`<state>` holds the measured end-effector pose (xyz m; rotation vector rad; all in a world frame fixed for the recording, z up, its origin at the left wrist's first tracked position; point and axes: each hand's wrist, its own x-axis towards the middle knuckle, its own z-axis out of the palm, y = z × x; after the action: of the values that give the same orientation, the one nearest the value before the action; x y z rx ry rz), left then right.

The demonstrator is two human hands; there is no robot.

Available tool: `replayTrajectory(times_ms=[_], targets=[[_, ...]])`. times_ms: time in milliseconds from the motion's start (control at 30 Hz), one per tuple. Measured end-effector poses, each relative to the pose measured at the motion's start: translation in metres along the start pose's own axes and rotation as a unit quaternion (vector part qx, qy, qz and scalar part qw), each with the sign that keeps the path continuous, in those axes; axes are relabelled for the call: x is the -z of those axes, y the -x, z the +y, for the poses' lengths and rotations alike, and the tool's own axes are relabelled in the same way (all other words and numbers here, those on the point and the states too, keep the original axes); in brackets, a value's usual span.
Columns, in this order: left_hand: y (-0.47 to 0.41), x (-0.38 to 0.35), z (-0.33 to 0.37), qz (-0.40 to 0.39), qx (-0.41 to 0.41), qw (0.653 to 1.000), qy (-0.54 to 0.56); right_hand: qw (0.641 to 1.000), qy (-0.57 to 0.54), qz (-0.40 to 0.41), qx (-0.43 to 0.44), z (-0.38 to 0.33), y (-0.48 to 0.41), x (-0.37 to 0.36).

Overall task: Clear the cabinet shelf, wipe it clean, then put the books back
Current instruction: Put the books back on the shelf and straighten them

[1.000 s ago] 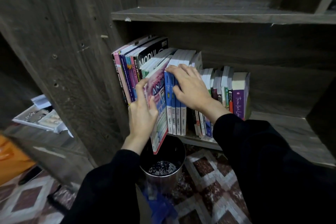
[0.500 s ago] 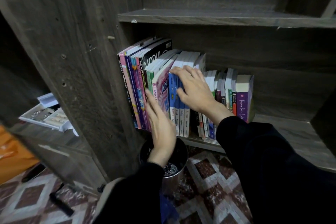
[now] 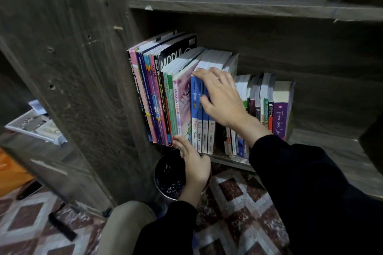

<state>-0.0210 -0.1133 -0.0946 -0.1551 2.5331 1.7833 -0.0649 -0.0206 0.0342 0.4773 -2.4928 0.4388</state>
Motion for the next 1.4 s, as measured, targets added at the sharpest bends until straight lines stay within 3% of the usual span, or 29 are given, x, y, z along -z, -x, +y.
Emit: replayTrajectory(times_ms=[133, 367, 467, 567, 633, 700, 800, 967, 1233, 1400], targets=[[-0.013, -0.005, 0.013, -0.068, 0.022, 0.997, 0.002, 1.000, -0.008, 0.010, -0.002, 0.000, -0.001, -0.003], [-0.028, -0.003, 0.035, -0.099, 0.157, 0.973, 0.133, 1.000, 0.000, 0.021, 0.004, 0.002, -0.002, -0.007], [-0.029, 0.009, 0.042, -0.116, 0.173, 0.970, 0.122, 1.000, 0.001, 0.023, 0.002, 0.002, -0.002, -0.007], [-0.025, 0.028, 0.049, -0.031, 0.114, 0.991, 0.055, 1.000, 0.009, 0.020, 0.003, 0.002, -0.002, -0.007], [-0.017, 0.047, 0.061, 0.101, -0.001, 0.995, 0.021, 1.000, 0.015, 0.021, 0.002, 0.003, -0.002, -0.008], [-0.014, 0.066, 0.078, 0.182, -0.155, 0.971, -0.010, 0.999, 0.027, 0.026, 0.007, 0.003, -0.003, -0.009], [-0.027, 0.090, 0.101, 0.148, -0.273, 0.939, -0.150, 0.997, 0.064, 0.040, 0.014, 0.004, -0.003, -0.015], [-0.041, 0.111, 0.126, 0.025, -0.242, 0.919, -0.310, 0.993, 0.109, 0.046, 0.011, 0.003, -0.004, -0.021], [-0.036, 0.110, 0.126, 0.092, -0.293, 0.886, -0.349, 0.996, 0.080, 0.047, 0.002, 0.001, -0.005, -0.018], [-0.029, 0.110, 0.111, 0.112, -0.313, 0.890, -0.313, 0.995, 0.087, 0.043, 0.017, 0.003, -0.004, -0.014]])
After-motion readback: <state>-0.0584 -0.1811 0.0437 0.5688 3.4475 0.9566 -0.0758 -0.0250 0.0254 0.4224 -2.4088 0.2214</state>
